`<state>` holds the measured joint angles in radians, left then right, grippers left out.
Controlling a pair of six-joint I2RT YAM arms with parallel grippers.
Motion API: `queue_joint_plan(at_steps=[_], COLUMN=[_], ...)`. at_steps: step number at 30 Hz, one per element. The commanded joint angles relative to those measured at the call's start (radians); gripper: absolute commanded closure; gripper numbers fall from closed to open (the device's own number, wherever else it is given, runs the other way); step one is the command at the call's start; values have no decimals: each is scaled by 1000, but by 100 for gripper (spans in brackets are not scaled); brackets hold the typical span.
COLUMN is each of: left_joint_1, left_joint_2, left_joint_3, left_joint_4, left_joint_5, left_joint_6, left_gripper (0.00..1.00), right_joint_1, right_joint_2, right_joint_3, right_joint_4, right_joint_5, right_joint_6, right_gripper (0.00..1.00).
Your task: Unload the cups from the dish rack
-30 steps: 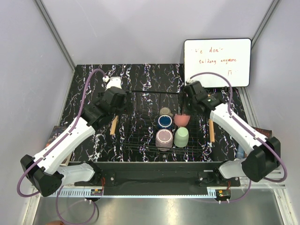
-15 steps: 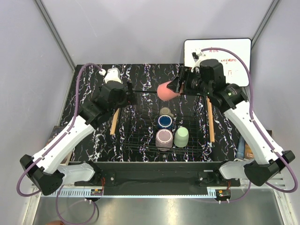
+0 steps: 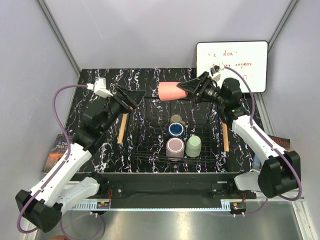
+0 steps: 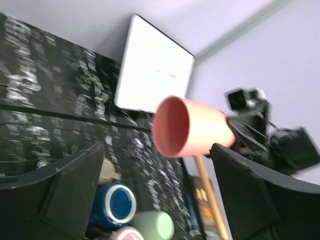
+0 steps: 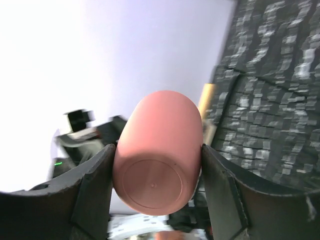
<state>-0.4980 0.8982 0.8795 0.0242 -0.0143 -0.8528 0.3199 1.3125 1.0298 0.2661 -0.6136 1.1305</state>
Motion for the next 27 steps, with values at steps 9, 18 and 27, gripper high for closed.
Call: queue_joint_plan(at_steps=[9, 18, 27], left_joint_1=[-50, -109, -143], left_joint_2=[117, 142, 189], left_joint_3=[72, 98, 99], left_joint_4=[258, 250, 282], left_joint_5=[329, 313, 349], left_joint_6=[-61, -32, -38], left_gripper=[15, 22, 72], right_joint_1=[33, 54, 125], right_joint_2=[17, 57, 111], right_joint_3=[19, 19, -4], right_joint_4=[363, 340, 384], right_joint_5=[-147, -164, -163], right_joint_6=[198, 176, 186], right_gripper=[100, 100, 100])
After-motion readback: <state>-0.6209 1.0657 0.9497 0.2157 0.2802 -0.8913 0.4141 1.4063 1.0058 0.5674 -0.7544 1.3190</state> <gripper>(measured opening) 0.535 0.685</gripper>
